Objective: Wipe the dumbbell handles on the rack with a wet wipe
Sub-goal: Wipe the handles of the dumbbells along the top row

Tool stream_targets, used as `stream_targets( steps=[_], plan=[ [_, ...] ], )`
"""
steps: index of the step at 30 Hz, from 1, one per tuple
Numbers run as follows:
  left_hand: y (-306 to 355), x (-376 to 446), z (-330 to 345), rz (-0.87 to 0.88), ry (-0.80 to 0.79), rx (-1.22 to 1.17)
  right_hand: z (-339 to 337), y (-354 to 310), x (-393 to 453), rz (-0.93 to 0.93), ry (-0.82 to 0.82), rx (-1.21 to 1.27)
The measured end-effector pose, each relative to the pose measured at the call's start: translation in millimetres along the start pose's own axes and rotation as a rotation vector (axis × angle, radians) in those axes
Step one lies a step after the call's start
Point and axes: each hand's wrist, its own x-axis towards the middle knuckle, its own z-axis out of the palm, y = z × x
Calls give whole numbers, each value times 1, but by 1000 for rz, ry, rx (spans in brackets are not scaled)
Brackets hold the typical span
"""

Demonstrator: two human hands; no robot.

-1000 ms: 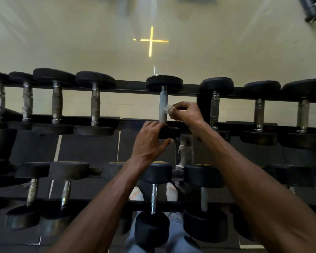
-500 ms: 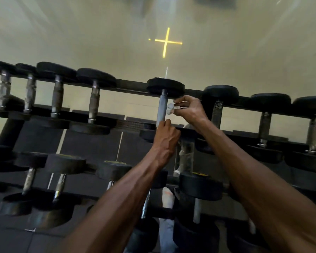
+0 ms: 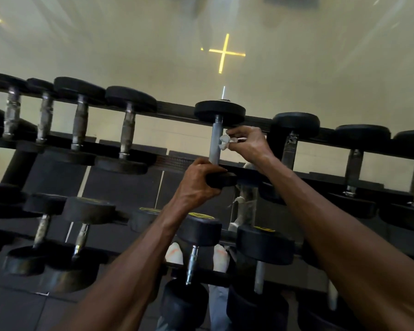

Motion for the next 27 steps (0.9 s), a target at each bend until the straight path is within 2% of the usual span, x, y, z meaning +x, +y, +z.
stream_targets(
  steps=[4,7,10,14,16,22,27],
  plan=[
    [3,-4,-2,58,-34,52,3,-7,-2,-95,72,-125],
    [-1,-16,4,50,110,74,11,-11,-3,-311,147,-231],
    [-4,-32,9,15,263,145,21,-10,-7,-506,65,-438],
    [-3,-35,8,-48,276,63,25,-10,-16,-668,-31,-706],
    [-6,-35,6,-48,278,41,25,-11,-15,-674,-17,-736],
    [-17,-37,-3,-54,277,-29,32,-18,-18,-541,8,-564],
    [-26,-36,-12,-65,243,-85,34,-20,-27,-618,-225,-657]
  ],
)
